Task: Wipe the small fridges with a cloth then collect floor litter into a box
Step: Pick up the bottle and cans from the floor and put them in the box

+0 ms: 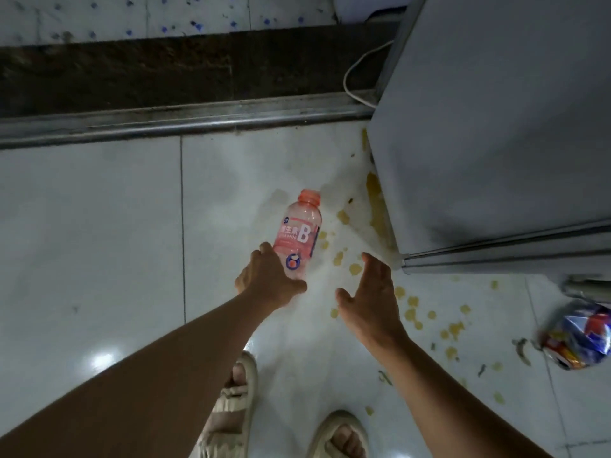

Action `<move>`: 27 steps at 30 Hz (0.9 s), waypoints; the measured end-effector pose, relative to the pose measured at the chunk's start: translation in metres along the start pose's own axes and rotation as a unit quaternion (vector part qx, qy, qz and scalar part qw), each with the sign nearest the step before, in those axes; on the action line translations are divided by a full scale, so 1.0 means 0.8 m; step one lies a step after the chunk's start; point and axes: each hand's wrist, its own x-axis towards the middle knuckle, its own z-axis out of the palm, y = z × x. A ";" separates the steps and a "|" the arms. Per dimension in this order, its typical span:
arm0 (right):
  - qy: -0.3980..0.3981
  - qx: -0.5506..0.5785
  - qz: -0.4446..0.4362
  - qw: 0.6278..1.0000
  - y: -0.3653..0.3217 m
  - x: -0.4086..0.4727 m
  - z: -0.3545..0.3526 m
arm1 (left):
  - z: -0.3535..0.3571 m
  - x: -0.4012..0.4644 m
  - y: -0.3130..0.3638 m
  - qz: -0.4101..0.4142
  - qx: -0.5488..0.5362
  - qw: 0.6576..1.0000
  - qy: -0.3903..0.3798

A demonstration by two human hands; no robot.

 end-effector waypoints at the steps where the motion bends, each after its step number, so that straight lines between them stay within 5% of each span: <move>1: -0.004 0.001 -0.003 1.000 -0.006 -0.019 -0.013 | -0.010 -0.026 -0.002 -0.005 -0.008 1.000 -0.003; 14: -0.027 0.030 0.014 0.999 0.009 -0.215 -0.108 | -0.054 -0.267 -0.009 0.005 0.004 1.000 -0.025; 27: 0.040 0.052 0.114 0.991 0.177 -0.406 -0.105 | 0.054 -0.438 -0.035 0.061 0.027 0.995 -0.074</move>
